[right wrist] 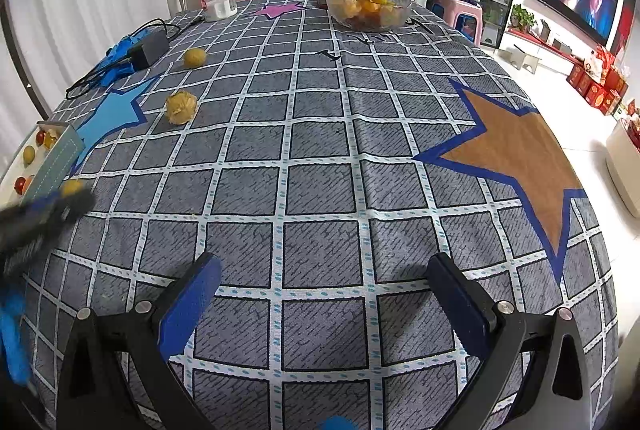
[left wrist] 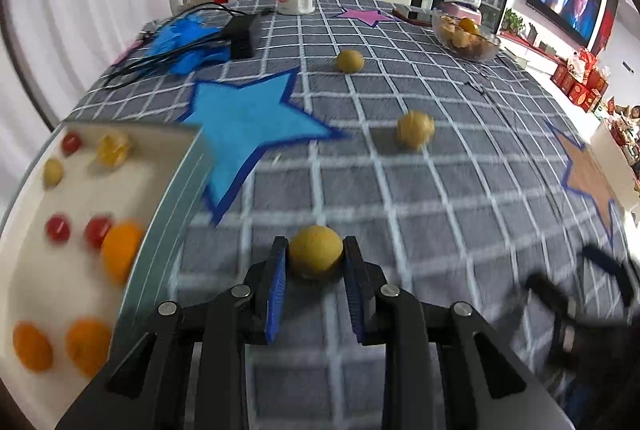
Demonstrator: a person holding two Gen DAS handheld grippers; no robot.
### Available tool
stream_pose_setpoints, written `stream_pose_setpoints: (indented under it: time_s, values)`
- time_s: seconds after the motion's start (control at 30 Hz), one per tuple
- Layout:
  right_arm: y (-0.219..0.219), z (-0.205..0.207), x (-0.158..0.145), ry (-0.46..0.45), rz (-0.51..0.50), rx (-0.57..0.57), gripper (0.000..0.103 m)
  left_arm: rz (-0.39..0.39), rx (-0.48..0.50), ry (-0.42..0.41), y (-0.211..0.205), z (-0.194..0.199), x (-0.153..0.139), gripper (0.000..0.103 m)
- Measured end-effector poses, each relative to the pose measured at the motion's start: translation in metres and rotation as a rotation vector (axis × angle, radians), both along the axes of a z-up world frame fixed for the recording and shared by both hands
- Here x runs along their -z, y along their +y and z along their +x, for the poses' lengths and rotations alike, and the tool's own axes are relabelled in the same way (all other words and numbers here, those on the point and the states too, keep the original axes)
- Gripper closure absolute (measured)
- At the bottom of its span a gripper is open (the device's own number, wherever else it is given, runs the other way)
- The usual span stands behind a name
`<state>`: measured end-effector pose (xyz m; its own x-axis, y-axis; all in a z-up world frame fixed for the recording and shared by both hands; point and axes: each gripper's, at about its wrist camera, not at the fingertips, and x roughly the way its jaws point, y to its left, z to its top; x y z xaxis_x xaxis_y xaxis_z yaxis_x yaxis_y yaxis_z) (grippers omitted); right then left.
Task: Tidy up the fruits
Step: 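Grasp another round yellow fruit with the left gripper, then close the right gripper around a husked golden physalis on the tablecloth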
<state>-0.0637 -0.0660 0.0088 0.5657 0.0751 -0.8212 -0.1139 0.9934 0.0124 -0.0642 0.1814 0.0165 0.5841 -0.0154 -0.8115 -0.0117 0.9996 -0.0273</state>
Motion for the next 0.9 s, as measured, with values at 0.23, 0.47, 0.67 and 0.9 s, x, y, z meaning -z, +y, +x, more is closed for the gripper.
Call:
stream_pose_setpoints:
  time_s: [0.23, 0.47, 0.67, 0.9]
  values:
    - [0.001, 0.000, 0.000, 0.002, -0.007, 0.000, 0.000, 0.020, -0.008, -0.047, 0.003, -0.023, 0.002, 0.073]
    - [0.033, 0.034, -0.013, 0.018, 0.043, -0.068, 0.000, 0.013, -0.005, -0.047, 0.003, -0.024, 0.002, 0.072]
    - [0.080, 0.073, -0.020, -0.051, 0.038, -0.129, 0.000, 0.024, -0.005, -0.047, 0.002, -0.023, 0.003, 0.072]
    - [0.110, 0.092, -0.004, -0.052, -0.001, -0.181, 0.077, 0.032, -0.015, -0.046, 0.001, -0.023, 0.003, 0.067]
